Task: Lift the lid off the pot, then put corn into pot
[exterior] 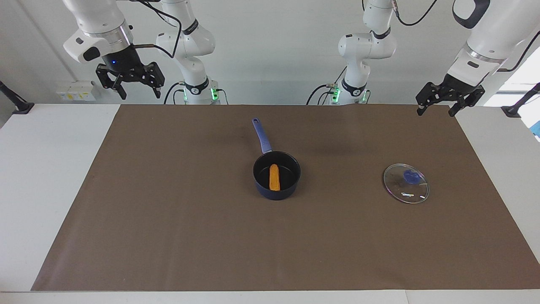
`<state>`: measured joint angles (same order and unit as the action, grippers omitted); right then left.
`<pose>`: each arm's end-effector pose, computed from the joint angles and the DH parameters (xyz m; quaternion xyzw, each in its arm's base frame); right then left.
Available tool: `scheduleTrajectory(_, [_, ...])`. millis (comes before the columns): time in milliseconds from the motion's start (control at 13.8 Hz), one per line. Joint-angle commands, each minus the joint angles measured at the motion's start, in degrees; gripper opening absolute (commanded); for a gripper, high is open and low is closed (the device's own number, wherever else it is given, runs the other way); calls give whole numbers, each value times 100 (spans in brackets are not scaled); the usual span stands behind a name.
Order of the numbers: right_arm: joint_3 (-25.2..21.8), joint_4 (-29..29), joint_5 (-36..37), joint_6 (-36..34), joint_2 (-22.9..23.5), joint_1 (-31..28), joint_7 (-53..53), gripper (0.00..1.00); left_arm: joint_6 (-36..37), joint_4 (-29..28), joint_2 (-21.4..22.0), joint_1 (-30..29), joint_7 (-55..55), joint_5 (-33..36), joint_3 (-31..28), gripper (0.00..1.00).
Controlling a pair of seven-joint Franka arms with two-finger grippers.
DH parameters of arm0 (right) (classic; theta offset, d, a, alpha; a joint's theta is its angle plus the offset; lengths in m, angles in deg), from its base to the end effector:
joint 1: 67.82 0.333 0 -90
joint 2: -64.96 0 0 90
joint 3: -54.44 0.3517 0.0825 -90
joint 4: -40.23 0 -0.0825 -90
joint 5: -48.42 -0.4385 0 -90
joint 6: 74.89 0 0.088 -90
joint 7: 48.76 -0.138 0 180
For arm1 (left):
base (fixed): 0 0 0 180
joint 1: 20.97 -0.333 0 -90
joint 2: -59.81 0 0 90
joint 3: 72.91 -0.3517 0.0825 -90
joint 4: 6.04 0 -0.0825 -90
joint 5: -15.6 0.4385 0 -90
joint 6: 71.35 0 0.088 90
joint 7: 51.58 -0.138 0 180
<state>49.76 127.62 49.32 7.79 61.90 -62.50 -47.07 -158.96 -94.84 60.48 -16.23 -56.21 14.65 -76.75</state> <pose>0.5759 0.0027 0.6734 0.9997 0.0195 -0.0145 0.0055 0.6006 -0.0115 0.6436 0.9988 -0.0485 -0.0043 0.0088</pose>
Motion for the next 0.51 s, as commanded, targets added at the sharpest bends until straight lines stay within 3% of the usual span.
scheduleTrajectory(0, [11,24,78,238,-29,-75,-29,100,104,37,13,-35,-21,69,24,100])
scheduleTrajectory(433, [-7,32,122,292,-37,-75,-55,100,104,37,13,-35,-21,68,24,100])
